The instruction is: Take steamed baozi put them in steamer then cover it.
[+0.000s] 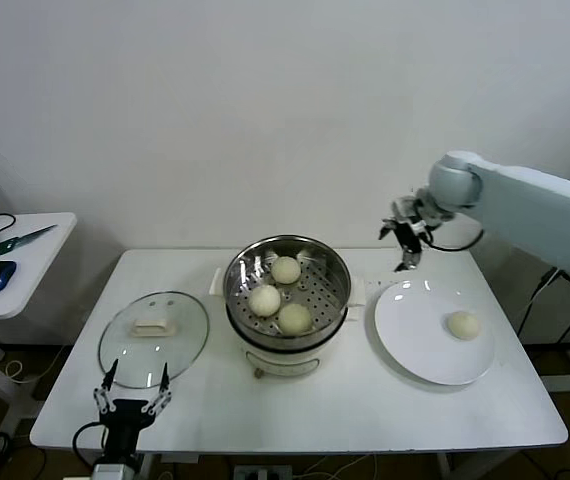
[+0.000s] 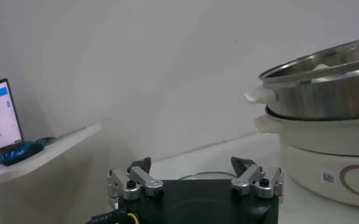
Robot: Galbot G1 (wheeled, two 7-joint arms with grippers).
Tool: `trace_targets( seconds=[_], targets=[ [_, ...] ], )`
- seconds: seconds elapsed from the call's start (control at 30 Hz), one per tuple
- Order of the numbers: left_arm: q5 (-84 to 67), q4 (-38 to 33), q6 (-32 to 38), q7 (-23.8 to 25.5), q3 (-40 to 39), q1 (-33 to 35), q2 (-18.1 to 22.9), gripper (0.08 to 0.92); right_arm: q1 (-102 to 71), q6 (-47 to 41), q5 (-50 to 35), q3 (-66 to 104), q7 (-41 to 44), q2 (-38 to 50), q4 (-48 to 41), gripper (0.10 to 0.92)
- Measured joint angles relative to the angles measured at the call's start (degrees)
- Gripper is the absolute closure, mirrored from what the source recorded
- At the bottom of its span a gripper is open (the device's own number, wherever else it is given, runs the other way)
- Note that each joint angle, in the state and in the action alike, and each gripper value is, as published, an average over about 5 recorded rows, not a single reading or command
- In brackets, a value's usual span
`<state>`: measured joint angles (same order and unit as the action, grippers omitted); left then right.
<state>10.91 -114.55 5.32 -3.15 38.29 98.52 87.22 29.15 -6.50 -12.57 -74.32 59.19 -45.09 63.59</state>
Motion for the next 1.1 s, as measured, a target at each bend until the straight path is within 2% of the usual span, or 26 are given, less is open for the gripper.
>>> trace_targets(
  seconds=[0.27, 0.63, 1.1],
  targets=[
    [0.69, 0.2, -0.17, -0.06, 0.03, 0.22, 0.37, 0.177, -11.16, 3.1, 6.54, 9.56, 2.89, 2.84, -6.77, 0.203],
    [1.77, 0.26, -0.54, -0.16, 0.07, 0.32, 0.85, 0.177, -22.51, 7.16, 16.36, 20.99, 4.37, 1.51, -15.73, 0.203],
    [2.52, 0.51, -0.53, -0.24, -0.07, 0.55, 1.14, 0.177, -27.42, 9.78, 21.77, 28.19, 4.94, -1.81, -23.24, 0.203]
  ],
)
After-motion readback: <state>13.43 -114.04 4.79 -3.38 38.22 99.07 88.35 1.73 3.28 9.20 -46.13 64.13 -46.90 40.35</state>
